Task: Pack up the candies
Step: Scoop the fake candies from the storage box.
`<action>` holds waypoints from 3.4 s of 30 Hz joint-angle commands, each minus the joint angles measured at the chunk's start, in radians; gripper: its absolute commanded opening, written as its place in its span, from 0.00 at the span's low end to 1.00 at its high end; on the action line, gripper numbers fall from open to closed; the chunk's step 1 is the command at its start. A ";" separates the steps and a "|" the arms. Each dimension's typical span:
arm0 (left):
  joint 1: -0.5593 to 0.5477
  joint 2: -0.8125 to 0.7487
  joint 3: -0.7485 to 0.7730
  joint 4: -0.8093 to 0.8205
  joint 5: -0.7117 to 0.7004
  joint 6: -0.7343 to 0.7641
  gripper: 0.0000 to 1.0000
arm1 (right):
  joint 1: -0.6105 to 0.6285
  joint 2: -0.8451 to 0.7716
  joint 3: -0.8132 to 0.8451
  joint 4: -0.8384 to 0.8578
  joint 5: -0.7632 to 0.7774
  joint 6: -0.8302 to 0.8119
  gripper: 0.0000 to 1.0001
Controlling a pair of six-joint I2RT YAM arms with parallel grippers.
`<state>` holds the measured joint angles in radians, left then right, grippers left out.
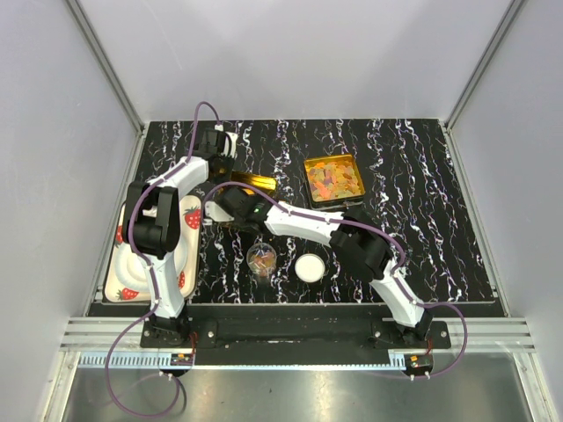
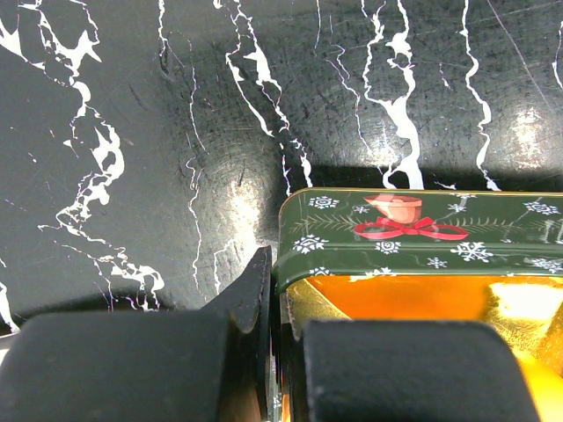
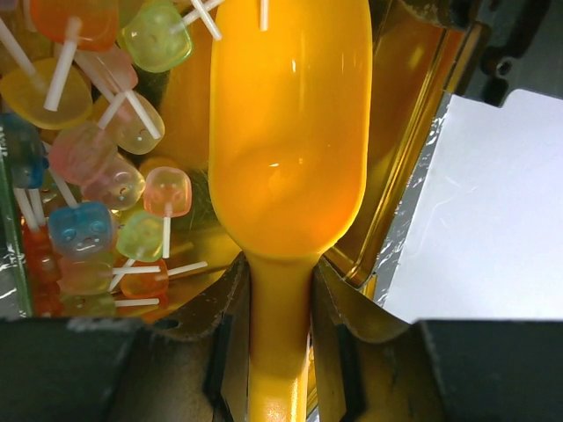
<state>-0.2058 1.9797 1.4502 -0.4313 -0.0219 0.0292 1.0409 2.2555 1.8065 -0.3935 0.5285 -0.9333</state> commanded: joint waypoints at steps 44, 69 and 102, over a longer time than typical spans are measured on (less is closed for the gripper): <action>0.003 -0.048 -0.002 0.062 0.011 0.005 0.00 | -0.076 -0.096 -0.108 0.093 -0.108 0.262 0.00; 0.003 -0.042 0.001 0.062 0.008 0.006 0.00 | 0.061 -0.036 -0.105 0.122 -0.034 -0.110 0.00; 0.003 -0.047 -0.001 0.062 0.008 0.005 0.00 | -0.114 -0.220 -0.180 0.044 -0.363 0.426 0.00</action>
<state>-0.2047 1.9797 1.4460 -0.4240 -0.0189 0.0284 0.9367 2.1426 1.6646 -0.3420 0.2424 -0.5388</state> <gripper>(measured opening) 0.024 0.340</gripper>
